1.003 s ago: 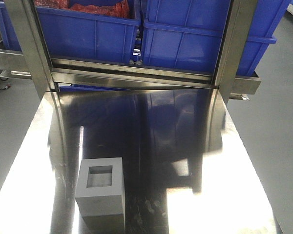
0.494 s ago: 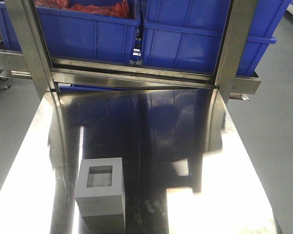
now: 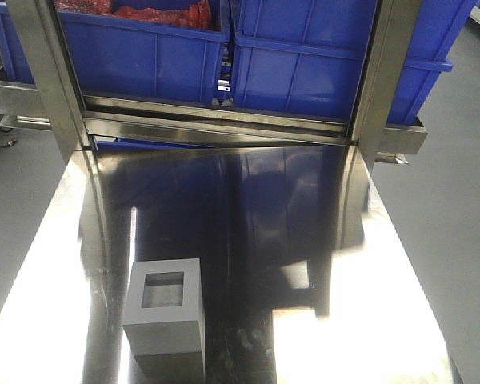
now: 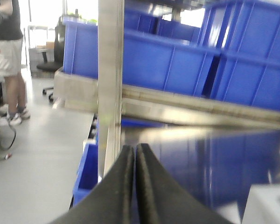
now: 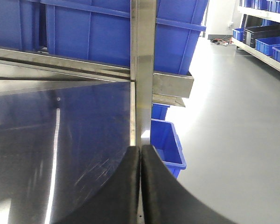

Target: Sort gray base to blue bin

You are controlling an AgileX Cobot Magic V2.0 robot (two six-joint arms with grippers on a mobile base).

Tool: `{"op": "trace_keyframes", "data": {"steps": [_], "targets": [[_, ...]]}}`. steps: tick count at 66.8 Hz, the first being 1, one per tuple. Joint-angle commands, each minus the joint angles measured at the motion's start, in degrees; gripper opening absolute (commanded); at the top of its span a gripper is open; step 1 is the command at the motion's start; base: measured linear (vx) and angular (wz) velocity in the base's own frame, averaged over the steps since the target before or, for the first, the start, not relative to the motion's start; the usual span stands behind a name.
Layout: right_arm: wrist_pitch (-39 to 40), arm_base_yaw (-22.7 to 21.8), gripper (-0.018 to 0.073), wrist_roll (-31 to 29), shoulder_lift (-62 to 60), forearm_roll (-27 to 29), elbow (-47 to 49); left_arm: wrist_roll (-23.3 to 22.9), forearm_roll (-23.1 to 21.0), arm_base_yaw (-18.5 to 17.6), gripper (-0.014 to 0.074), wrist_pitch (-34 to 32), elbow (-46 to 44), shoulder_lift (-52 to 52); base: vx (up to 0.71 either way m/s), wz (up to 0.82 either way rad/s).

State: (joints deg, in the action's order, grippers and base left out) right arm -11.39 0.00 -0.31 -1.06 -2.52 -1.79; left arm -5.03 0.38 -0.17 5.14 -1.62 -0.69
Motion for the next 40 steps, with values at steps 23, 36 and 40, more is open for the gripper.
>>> {"op": "trace_keyframes", "data": {"steps": [23,36,40], "targets": [[4.14,-0.31,-0.0005,-0.38,-0.43,-0.48,-0.32,-0.42,-2.27,0.14,-0.0007,16.34,-20.82,22.27,0.00,0.00],[4.14,-0.31,-0.0005,-0.38,-0.43,-0.48,-0.32,-0.37,-2.14,0.14,-0.0007,24.02,-23.45,30.58,0.00,0.00],[4.14,-0.31,-0.0005,-0.38,-0.43,-0.48,-0.32,-0.37,-2.14,0.14,-0.0007,23.95,-23.45,31.92,0.00,0.00]]}}
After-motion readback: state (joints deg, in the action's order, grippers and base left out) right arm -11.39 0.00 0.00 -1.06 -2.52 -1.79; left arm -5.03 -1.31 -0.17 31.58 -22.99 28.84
